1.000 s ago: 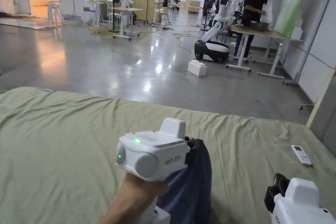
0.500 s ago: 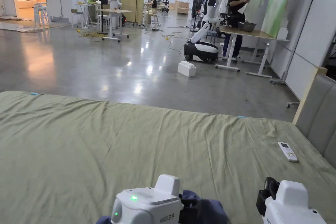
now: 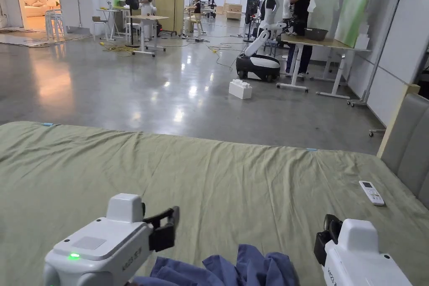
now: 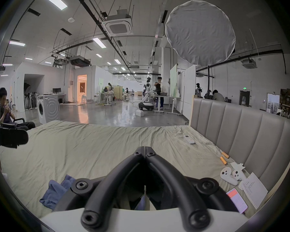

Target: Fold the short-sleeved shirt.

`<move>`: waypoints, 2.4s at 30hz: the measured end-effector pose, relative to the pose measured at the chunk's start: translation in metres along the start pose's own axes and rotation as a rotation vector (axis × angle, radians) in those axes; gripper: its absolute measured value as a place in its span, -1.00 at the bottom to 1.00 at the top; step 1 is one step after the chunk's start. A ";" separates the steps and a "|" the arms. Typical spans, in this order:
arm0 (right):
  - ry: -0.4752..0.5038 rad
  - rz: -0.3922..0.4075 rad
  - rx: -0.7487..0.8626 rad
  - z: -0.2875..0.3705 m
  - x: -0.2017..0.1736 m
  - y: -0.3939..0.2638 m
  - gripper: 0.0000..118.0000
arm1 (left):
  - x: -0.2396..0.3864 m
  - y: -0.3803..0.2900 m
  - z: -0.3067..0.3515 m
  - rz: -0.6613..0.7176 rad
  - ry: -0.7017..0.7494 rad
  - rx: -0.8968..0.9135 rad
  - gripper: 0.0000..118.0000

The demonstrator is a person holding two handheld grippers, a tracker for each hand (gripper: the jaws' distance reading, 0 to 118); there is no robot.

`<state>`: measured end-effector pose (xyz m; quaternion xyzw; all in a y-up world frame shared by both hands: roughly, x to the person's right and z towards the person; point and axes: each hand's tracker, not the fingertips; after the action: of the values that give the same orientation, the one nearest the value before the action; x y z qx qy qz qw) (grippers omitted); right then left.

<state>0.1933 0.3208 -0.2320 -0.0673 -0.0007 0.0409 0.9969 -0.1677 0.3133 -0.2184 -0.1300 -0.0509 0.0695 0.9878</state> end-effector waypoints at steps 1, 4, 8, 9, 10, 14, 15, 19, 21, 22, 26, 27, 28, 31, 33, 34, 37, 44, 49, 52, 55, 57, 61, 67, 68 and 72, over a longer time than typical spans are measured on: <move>0.000 -0.001 0.005 0.000 -0.002 0.000 -0.99 | -0.004 -0.001 0.003 0.000 0.038 0.012 -0.35; 0.003 0.000 0.017 -0.001 -0.007 0.001 -0.99 | -0.012 -0.005 0.012 -0.029 0.159 0.044 -0.88; 0.011 0.007 0.025 -0.002 -0.012 0.002 -0.99 | -0.022 0.003 0.005 -0.046 0.181 0.037 -1.00; 0.013 0.007 0.024 -0.003 -0.012 0.002 -0.99 | -0.021 0.004 0.007 -0.058 0.185 0.023 -1.00; 0.015 0.009 0.022 -0.004 -0.013 0.002 -0.99 | -0.019 0.006 0.010 -0.066 0.182 0.006 -1.00; 0.021 0.010 0.014 -0.007 -0.015 0.000 -0.99 | -0.024 -0.002 0.004 -0.042 0.179 -0.076 -1.00; 0.022 0.010 0.011 -0.007 -0.015 -0.001 -0.99 | -0.026 -0.006 0.001 -0.026 0.170 -0.117 -1.00; 0.025 0.013 -0.003 -0.009 -0.014 -0.007 -0.99 | -0.041 -0.030 -0.023 0.016 0.162 -0.294 -1.00; 0.025 0.010 -0.014 -0.010 -0.013 -0.011 -0.99 | -0.047 -0.045 -0.031 0.038 0.146 -0.335 -1.00; 0.025 0.009 -0.020 -0.011 -0.013 -0.013 -0.99 | -0.053 -0.052 -0.038 0.044 0.142 -0.362 -1.00; 0.026 0.006 -0.047 -0.014 -0.011 -0.019 -0.99 | -0.050 -0.065 -0.057 0.053 0.127 -0.441 -1.00; 0.025 0.003 -0.055 -0.015 -0.010 -0.022 -0.99 | -0.051 -0.067 -0.065 0.063 0.122 -0.463 -1.00; 0.023 0.000 -0.063 -0.016 -0.010 -0.023 -0.99 | -0.051 -0.068 -0.072 0.074 0.115 -0.479 -0.99; 0.022 0.004 -0.075 -0.021 -0.007 -0.027 -0.99 | -0.049 -0.065 -0.092 0.090 0.098 -0.519 -0.26; 0.020 0.006 -0.084 -0.025 -0.006 -0.029 -0.99 | -0.046 -0.063 -0.111 0.082 0.097 -0.544 0.34; 0.019 0.006 -0.089 -0.027 -0.005 -0.031 -0.99 | -0.046 -0.061 -0.121 0.080 0.091 -0.559 0.44; 0.016 0.005 -0.106 -0.035 -0.002 -0.036 -0.99 | -0.041 -0.061 -0.150 0.075 0.083 -0.597 0.44; 0.000 -0.012 -0.176 -0.058 0.009 -0.056 -0.99 | -0.034 -0.080 -0.210 0.034 0.094 -0.719 0.44; -0.007 0.002 -0.218 -0.070 0.016 -0.066 -0.99 | -0.018 -0.105 -0.214 -0.082 0.108 -0.805 0.36; -0.004 0.000 -0.246 -0.078 0.020 -0.071 -0.99 | -0.004 -0.099 -0.205 -0.120 0.096 -0.756 0.14; 0.000 -0.008 -0.281 -0.088 0.020 -0.074 -0.99 | -0.001 -0.099 -0.202 -0.150 0.029 -0.741 -0.77; 0.005 -0.017 -0.291 -0.094 0.021 -0.076 -0.99 | 0.002 -0.099 -0.199 -0.182 0.026 -0.749 -0.87; 0.032 -0.008 -0.349 -0.110 0.022 -0.074 -0.99 | -0.008 -0.086 -0.194 -0.158 0.011 -0.714 -0.90; 0.113 0.029 -0.546 -0.155 0.026 -0.078 -0.61 | -0.022 -0.052 -0.164 -0.094 0.010 -0.545 -0.90; 0.113 0.022 -0.574 -0.164 0.026 -0.081 -0.23 | -0.024 -0.048 -0.159 -0.091 0.009 -0.531 -0.90; 0.149 0.028 -0.713 -0.202 0.022 -0.105 0.23 | -0.033 -0.045 -0.142 -0.078 0.028 -0.503 -0.90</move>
<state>0.2248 0.1919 -0.4179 -0.4136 0.0587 0.0466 0.9074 -0.1776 0.2299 -0.3454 -0.3704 -0.0576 0.0148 0.9270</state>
